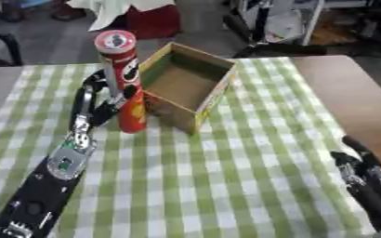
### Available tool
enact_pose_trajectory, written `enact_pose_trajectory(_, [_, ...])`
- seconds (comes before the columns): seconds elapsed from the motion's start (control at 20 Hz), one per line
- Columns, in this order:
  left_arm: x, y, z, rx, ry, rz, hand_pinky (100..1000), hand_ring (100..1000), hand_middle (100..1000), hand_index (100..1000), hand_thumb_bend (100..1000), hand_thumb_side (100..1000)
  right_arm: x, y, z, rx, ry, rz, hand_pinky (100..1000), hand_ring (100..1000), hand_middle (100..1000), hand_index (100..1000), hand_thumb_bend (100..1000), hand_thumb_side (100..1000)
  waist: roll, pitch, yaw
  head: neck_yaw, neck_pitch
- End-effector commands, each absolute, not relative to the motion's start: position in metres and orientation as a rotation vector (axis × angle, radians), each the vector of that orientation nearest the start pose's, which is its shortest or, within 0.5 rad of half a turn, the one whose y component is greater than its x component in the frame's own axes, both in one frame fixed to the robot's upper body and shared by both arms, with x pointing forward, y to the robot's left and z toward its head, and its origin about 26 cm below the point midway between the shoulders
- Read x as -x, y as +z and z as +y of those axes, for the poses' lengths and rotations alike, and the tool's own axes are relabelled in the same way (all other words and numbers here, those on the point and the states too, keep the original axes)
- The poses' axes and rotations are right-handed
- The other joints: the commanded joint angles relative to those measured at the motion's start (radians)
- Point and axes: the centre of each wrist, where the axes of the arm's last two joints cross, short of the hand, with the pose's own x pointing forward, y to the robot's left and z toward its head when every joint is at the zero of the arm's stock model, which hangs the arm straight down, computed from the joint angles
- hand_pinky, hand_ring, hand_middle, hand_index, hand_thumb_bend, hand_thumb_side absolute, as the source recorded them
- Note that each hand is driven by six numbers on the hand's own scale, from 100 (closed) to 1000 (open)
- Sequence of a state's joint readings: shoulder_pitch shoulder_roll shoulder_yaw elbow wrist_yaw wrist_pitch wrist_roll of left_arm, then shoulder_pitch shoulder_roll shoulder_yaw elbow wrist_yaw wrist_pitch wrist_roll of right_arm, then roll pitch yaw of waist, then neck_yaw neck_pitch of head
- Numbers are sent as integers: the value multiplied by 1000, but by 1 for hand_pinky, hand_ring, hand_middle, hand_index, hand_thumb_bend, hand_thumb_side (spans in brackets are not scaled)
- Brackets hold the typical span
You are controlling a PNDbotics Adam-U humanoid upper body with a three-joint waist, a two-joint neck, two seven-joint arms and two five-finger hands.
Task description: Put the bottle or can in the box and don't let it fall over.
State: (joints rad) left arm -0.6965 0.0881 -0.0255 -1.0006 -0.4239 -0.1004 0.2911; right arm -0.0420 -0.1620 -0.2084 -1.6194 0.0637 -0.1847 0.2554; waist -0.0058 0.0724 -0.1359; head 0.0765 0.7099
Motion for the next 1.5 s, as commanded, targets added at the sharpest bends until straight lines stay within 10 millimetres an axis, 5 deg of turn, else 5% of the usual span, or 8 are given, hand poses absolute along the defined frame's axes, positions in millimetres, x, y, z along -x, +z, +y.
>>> enact_pose_trajectory(0.05, [-448,81,193,-532,-364,-1852,907,771,766,874,932,769,-283,32,-332,158,297,-1823,984,856,1000,932,100,593,-2,-15,-6,7,-12])
enact_pose_trajectory(0.7, [-458,70,204,-543,-466,-1767,899,765,749,874,743,705,-284,33,-331,152,302,-1827,984,856,1000,932,100,593,-3,-13,-17,11,-16])
enact_pose_trajectory(0.75, [-459,74,200,-530,-473,-1783,882,658,591,758,264,484,-284,33,-331,150,302,-1828,984,856,1000,932,100,593,-5,-13,-20,15,-17])
enact_pose_trajectory(0.8, [-460,78,197,-508,-482,-1803,873,630,563,734,202,469,-285,33,-330,148,303,-1829,984,856,1000,932,100,593,-6,-12,-22,17,-18])
enact_pose_trajectory(1.05, [-461,92,197,-409,-465,-1890,876,517,457,625,131,439,-285,33,-330,147,304,-1829,984,856,1000,932,100,593,-6,-12,-23,17,-19])
enact_pose_trajectory(1.1, [-461,94,197,-402,-451,-1901,878,501,446,611,116,565,-285,33,-330,147,304,-1830,984,856,1000,932,100,593,-6,-12,-23,16,-19])
enact_pose_trajectory(1.15, [-461,97,198,-397,-435,-1914,879,490,437,601,125,439,-285,33,-330,147,304,-1830,984,856,1000,932,100,593,-6,-13,-23,16,-19])
enact_pose_trajectory(1.5, [-466,149,202,-385,-323,-2049,874,485,434,596,118,429,-285,33,-330,143,310,-1829,984,856,1000,931,100,594,-3,-13,-33,24,-21])
